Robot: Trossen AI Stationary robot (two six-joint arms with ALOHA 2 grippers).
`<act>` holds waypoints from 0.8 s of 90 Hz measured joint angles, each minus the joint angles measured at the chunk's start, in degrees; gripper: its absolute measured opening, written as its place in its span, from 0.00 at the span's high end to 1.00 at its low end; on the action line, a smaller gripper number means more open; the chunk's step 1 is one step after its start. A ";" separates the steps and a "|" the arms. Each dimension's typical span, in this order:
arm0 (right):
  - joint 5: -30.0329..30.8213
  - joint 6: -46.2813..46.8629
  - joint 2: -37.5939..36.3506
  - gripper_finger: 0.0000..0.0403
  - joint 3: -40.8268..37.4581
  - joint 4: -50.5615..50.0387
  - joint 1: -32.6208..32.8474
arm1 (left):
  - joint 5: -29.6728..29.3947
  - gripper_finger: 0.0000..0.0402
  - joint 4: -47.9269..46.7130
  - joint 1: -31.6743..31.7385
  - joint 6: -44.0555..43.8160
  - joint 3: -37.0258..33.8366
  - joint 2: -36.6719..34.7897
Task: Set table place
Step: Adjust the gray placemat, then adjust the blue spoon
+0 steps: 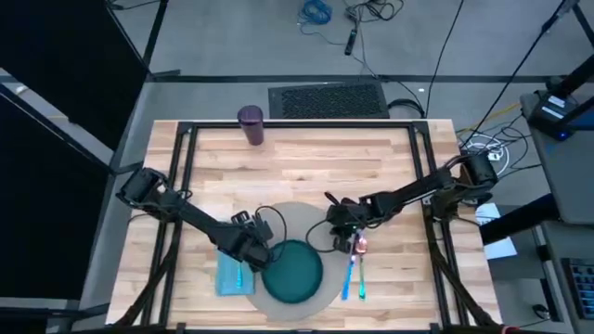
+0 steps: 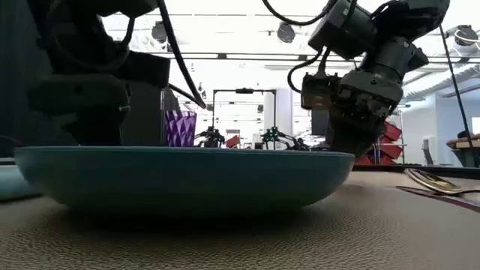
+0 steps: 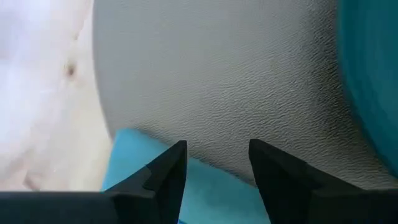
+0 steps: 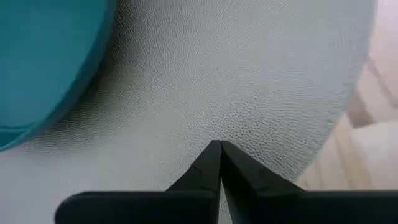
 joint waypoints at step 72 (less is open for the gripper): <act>-0.60 1.27 -2.71 1.00 0.29 -1.02 0.27 | -10.45 0.60 -6.20 0.00 1.76 3.55 -6.38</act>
